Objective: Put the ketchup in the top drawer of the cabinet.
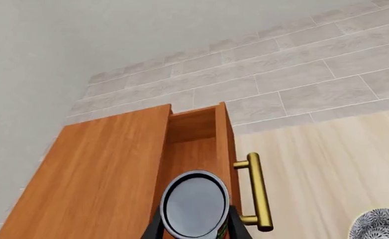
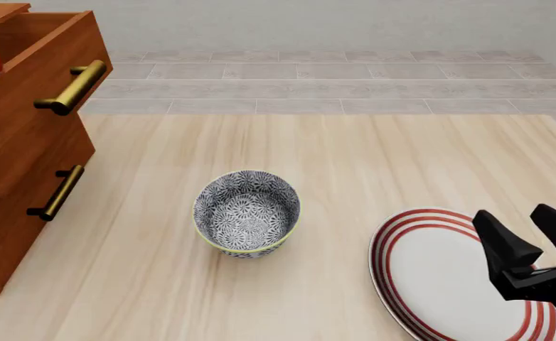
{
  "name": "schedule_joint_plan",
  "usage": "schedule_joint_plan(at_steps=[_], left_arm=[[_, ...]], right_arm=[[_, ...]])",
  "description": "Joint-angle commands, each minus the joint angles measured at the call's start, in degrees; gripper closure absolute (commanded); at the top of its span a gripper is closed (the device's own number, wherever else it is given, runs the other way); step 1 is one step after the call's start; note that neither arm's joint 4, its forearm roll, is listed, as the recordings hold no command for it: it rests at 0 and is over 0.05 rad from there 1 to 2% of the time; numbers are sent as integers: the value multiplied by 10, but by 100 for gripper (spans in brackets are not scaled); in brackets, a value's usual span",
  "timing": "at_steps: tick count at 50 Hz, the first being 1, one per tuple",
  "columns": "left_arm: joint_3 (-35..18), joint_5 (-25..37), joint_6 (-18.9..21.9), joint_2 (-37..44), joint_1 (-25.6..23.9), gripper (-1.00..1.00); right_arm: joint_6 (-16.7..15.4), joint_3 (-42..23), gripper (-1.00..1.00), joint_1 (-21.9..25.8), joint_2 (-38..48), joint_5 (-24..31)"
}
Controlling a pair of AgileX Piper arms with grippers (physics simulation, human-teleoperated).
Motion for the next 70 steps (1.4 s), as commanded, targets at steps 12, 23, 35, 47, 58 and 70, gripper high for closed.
schedule_joint_plan(at_steps=[12,23,35,47,58,70], left_arm=[[-11,-8,11,30,27,100],[-3,-21,6,44,41,100],[14,-31,2,47,44,100],[20,-26,-14,54,35,100],[16,-27,-21,64,42,100],[21,-29,-15,62,46,-100]], right_arm=[[-1,0,-100,2,17,-13],[-1,0,-100,4,19,-13],[-3,0,-100,5,30,-22],[-3,0,-100,5,36,-26],[-4,0,-100,8,45,-34],[-4,0,-100,9,47,-34]])
